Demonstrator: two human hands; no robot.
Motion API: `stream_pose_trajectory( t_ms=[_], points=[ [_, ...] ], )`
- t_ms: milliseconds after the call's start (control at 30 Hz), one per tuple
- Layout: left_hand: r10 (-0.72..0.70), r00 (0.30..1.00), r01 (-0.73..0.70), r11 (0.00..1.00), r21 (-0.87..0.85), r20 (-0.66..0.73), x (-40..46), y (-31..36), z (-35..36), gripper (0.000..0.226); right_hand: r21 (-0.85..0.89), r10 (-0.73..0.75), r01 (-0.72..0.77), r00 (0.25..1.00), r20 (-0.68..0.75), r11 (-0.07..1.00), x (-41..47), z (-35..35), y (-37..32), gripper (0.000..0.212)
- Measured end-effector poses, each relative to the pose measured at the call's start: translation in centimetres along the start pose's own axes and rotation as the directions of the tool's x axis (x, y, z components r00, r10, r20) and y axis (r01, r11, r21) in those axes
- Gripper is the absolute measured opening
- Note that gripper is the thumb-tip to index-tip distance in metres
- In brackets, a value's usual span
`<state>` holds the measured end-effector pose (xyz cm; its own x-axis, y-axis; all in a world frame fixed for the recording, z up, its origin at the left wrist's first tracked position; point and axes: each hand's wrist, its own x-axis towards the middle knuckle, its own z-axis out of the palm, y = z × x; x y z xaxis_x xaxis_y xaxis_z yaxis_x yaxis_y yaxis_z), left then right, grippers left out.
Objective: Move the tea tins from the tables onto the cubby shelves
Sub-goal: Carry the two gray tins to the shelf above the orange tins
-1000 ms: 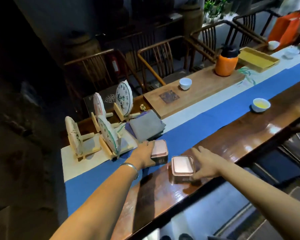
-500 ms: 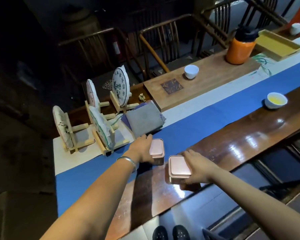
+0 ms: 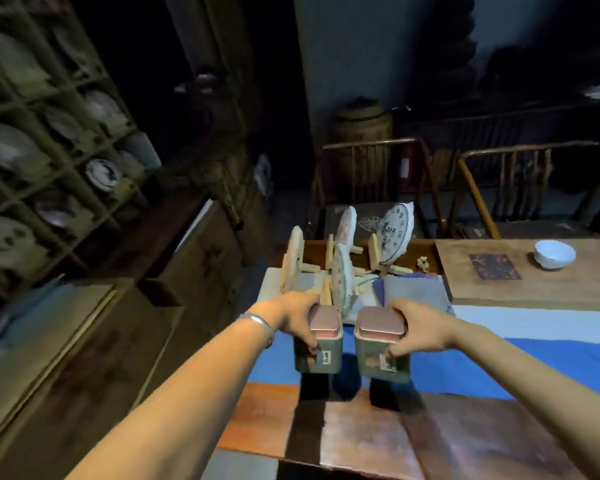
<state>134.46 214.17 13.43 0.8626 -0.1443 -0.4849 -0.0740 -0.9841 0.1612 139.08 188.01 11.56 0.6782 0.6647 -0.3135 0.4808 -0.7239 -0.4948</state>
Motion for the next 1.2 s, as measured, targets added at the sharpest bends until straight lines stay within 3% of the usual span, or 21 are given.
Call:
stream_pose_trajectory(
  t_ms=[167,400,533,633,800,900,967,1133,1200],
  points=[
    [-0.262,0.95,0.232,0.956,-0.18,-0.167,-11.8,-6.5,-2.2,0.073,-0.083,-0.296,0.297,0.955,0.025,0.951,4.4,-1.2,-11.5,0.07],
    [-0.584,0.771,0.482,0.795,-0.367,-0.252,-33.6,-14.0,-2.0,0.075,-0.122,-0.556,0.566,0.824,0.111,0.815,6.9,0.3,-31.2,0.07],
    [-0.701,0.662,0.592,0.707,-0.387,-0.267,-46.4,-16.5,-0.6,0.07,-0.134,-0.698,0.711,0.703,0.139,0.69,6.3,3.2,-44.1,0.072],
    [-0.795,0.538,0.646,0.603,-0.468,-0.28,-55.9,-17.9,0.9,0.074,-0.091,-0.794,0.813,0.581,0.18,0.575,4.4,6.3,-54.3,0.069],
    [-0.888,0.384,0.731,0.459,-0.504,-0.251,-70.0,-19.8,3.5,0.086,0.018,-0.868,0.899,0.418,0.269,0.438,0.3,12.0,-68.7,0.062],
    [-0.917,0.312,0.757,0.399,-0.518,-0.25,-77.2,-20.7,4.7,0.073,0.065,-0.914,0.939,0.312,0.26,0.338,-2.1,14.4,-75.4,0.058],
    [-0.932,0.262,0.77,0.358,-0.528,-0.25,-81.2,-21.4,5.2,0.07,0.066,-0.921,0.95,0.278,0.271,0.306,-3.4,15.4,-79.4,0.064],
    [-0.96,0.089,0.751,0.24,-0.615,-0.266,-89.5,-23.5,5.0,0.099,0.058,-0.919,0.966,0.22,0.327,0.252,-5.5,16.0,-88.9,0.069],
    [-0.958,0.047,0.725,0.228,-0.65,-0.283,-92.0,-24.5,4.3,0.1,0.072,-0.931,0.972,0.193,0.311,0.225,-5.6,15.7,-92.1,0.071]
  ],
)
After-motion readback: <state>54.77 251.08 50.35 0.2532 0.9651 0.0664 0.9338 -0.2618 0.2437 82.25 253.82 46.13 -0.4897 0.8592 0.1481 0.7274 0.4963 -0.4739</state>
